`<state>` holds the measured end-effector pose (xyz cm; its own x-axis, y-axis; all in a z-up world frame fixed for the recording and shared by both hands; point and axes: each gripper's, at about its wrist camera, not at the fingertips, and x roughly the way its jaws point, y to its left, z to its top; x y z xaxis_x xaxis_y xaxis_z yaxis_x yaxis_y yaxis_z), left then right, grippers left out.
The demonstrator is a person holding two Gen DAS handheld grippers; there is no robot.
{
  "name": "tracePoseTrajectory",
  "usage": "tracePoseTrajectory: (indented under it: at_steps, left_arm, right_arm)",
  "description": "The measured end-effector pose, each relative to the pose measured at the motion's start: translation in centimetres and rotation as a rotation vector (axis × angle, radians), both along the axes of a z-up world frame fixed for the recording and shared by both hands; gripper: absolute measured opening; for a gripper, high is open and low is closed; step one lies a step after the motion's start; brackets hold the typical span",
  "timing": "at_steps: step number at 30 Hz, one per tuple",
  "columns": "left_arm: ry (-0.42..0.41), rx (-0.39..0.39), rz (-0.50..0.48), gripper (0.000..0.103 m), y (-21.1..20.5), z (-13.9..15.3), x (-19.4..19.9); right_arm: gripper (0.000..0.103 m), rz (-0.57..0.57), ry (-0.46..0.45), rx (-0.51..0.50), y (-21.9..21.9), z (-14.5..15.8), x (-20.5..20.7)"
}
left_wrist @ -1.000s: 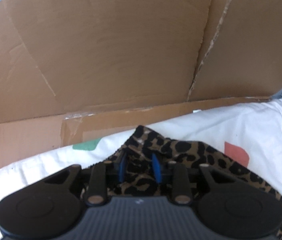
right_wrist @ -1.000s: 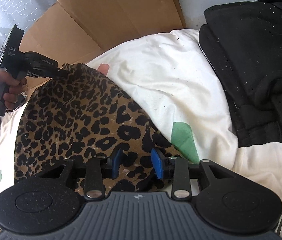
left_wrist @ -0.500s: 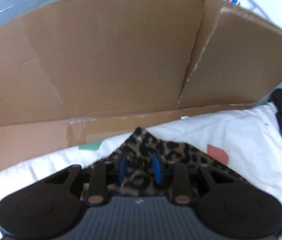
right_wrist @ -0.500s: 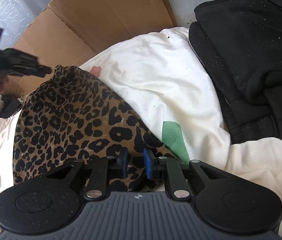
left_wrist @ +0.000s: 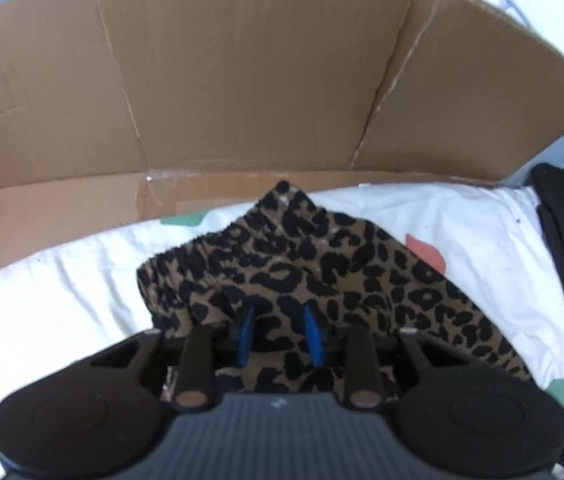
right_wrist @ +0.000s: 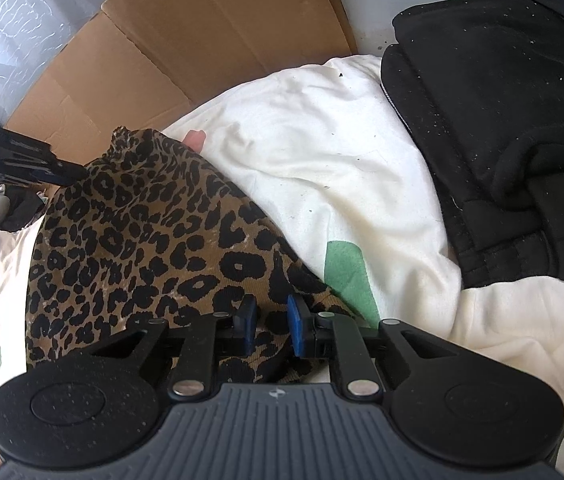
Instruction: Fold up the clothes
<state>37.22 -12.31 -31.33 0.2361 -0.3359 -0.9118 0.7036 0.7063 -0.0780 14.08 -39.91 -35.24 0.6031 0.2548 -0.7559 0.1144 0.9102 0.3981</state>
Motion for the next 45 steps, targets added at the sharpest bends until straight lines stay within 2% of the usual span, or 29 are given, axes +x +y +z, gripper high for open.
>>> tracePoseTrajectory:
  at_steps: [4, 10, 16, 18, 20, 21, 26, 30, 41, 45]
  left_arm:
    - [0.003, 0.022, 0.034, 0.029, -0.3, -1.6, 0.5]
    - [-0.052, 0.068, 0.007, 0.030, -1.1, -3.0, 0.4]
    - [-0.130, 0.185, -0.053, 0.031, -2.9, -3.4, -1.2]
    - [-0.110, 0.167, -0.031, 0.029, -2.7, -2.2, -0.8]
    - [-0.081, 0.123, -0.010, 0.018, -2.0, -0.8, -0.3]
    - [-0.074, 0.117, -0.010, 0.016, -1.6, -0.2, -0.2]
    - [-0.047, 0.122, -0.020, 0.016, -0.1, 1.8, -0.2]
    - [-0.043, 0.140, -0.016, 0.016, 1.0, 1.2, -0.7]
    - [-0.030, 0.127, 0.034, 0.017, 2.7, -3.8, -0.4]
    - [-0.030, 0.104, 0.057, 0.017, 3.1, -2.9, -0.4]
  right_arm:
    - [0.022, 0.001, -0.001, -0.004, 0.0, 0.0, 0.0]
    - [0.021, 0.004, 0.001, 0.009, -0.3, 0.0, 0.0]
    - [0.017, -0.002, 0.003, 0.022, -0.5, -0.2, 0.0]
    - [0.017, -0.004, 0.002, 0.021, -0.5, -0.1, 0.0]
    - [0.017, -0.004, 0.002, 0.021, -0.5, -0.1, 0.0]
    - [0.017, -0.005, 0.002, 0.024, -0.5, -0.1, 0.0]
    - [0.017, -0.019, 0.000, 0.028, -0.5, -0.2, 0.1]
    - [0.017, -0.013, -0.001, 0.029, -0.4, -0.3, 0.1]
    - [0.015, 0.012, -0.005, 0.010, -0.2, -0.3, 0.2]
    - [0.012, 0.006, -0.003, 0.011, -0.3, -0.3, 0.1]
